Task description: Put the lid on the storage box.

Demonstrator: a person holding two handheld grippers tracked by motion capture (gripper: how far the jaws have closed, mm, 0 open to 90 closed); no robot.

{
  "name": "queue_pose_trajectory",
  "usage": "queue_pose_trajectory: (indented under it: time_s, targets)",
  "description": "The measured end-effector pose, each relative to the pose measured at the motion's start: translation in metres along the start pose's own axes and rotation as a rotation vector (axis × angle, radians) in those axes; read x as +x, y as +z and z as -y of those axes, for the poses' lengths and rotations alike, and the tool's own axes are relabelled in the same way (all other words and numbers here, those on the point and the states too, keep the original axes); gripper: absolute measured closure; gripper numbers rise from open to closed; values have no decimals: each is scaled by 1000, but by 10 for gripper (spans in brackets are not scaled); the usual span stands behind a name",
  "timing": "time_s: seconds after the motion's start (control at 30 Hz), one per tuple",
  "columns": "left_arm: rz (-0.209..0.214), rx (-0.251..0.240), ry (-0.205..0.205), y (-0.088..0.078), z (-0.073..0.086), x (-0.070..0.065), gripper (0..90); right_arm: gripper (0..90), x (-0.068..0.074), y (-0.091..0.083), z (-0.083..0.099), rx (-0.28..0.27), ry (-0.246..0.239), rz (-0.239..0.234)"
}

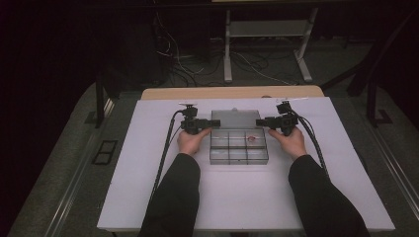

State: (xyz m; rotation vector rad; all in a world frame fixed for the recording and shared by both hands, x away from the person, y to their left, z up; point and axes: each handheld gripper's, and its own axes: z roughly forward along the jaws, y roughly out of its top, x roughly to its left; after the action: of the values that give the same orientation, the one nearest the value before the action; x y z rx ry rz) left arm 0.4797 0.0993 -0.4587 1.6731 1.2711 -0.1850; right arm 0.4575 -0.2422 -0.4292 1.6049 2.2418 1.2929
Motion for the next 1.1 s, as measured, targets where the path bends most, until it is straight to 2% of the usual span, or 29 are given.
queue_pose_trajectory:
  time_s: [0.13, 0.2, 0.57, 0.7, 0.83, 0.93, 1.07, 1.1]
  targets:
    - [23, -1, -26, 0, 1, 2, 467, 482, -2, 2, 1, 8, 12, -5]
    - [26, 0, -34, 0, 1, 3, 473, 493, -1, 4, 2, 17, 5, 11]
    - [70, -17, -73, 0, 2, 7, 537, 518, -6, 7, 2, 17, 60, -24]
    - [69, -24, -60, -1, 1, 6, 567, 539, -5, 7, 1, 16, 60, -28]
    - [77, -53, -51, -4, 1, 4, 617, 546, -5, 5, 0, 11, 52, -31]
    - [90, -78, -49, -6, 1, 4, 662, 548, -6, 4, -1, 7, 69, -41]
    - [120, -107, -27, -10, 1, 5, 709, 587, -4, 2, -2, 1, 44, -52]
    - [130, -119, -37, -11, 2, 5, 728, 589, -4, 2, -3, -3, 36, -55]
